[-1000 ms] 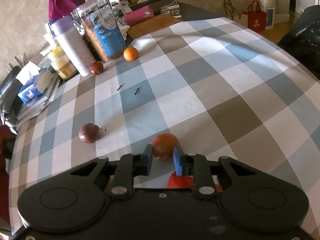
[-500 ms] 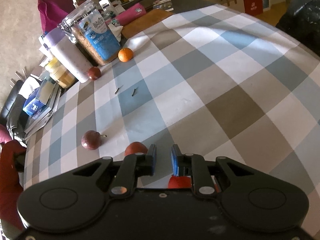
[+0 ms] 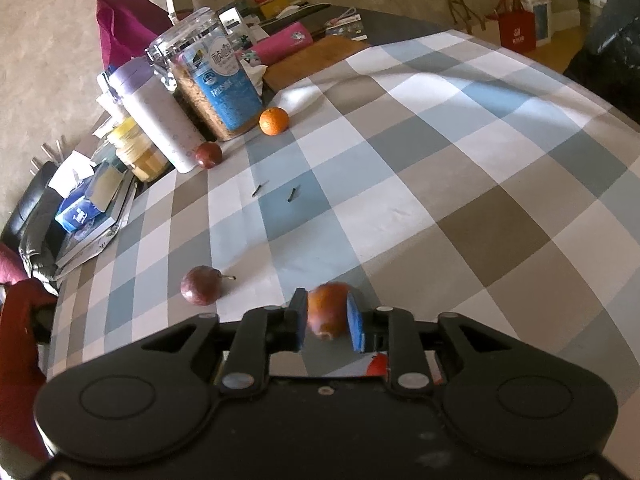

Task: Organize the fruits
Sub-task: 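Carry the mandarin and red plum in both tools over the gold tray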

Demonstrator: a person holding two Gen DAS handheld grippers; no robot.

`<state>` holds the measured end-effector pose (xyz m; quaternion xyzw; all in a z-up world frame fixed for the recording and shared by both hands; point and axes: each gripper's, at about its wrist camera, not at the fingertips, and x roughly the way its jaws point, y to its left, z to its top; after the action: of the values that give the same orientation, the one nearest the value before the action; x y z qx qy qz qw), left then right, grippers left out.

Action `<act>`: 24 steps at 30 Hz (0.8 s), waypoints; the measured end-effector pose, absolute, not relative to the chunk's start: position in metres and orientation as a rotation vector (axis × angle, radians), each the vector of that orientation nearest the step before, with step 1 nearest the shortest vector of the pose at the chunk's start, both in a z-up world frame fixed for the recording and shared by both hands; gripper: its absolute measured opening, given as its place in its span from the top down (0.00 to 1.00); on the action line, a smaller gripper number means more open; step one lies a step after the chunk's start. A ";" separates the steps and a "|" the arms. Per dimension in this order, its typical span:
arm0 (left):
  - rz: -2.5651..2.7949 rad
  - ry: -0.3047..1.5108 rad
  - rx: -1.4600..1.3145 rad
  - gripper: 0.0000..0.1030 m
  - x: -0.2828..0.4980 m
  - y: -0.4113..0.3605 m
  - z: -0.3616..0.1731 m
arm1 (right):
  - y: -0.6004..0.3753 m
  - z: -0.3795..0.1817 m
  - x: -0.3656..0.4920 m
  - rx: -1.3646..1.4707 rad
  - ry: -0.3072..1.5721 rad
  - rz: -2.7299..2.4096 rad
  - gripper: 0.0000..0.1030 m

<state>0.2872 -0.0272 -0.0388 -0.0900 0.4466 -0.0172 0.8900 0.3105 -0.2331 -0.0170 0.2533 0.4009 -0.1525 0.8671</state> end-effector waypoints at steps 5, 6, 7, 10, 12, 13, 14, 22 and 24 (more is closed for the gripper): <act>-0.035 0.932 -0.203 0.50 0.287 -0.024 -0.039 | -0.225 -0.027 0.322 0.481 0.857 -0.323 0.65; -0.035 0.932 -0.203 0.50 0.287 -0.024 -0.039 | -0.223 -0.029 0.322 0.474 0.859 -0.320 0.65; -0.035 0.932 -0.201 0.50 0.287 -0.025 -0.039 | -0.221 -0.030 0.324 0.464 0.861 -0.314 0.65; -0.034 0.931 -0.194 0.50 0.287 -0.025 -0.039 | -0.213 -0.034 0.327 0.428 0.877 -0.313 0.64; -0.034 0.931 -0.192 0.50 0.286 -0.025 -0.039 | -0.209 -0.038 0.330 0.397 0.889 -0.329 0.62; -0.034 0.931 -0.193 0.50 0.286 -0.025 -0.039 | -0.207 -0.038 0.330 0.382 0.884 -0.332 0.62; -0.034 0.931 -0.194 0.50 0.286 -0.025 -0.039 | -0.206 -0.038 0.330 0.366 0.880 -0.335 0.64; -0.043 0.933 -0.224 0.51 0.288 -0.021 -0.039 | -0.205 -0.034 0.325 0.364 0.865 -0.332 0.64; -0.052 0.933 -0.243 0.51 0.289 -0.019 -0.039 | -0.204 -0.030 0.321 0.360 0.844 -0.326 0.64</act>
<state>0.2885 -0.0186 -0.0387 -0.1168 0.4486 -0.0248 0.8857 0.3214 -0.2039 -0.0299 0.1728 0.4057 -0.1565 0.8838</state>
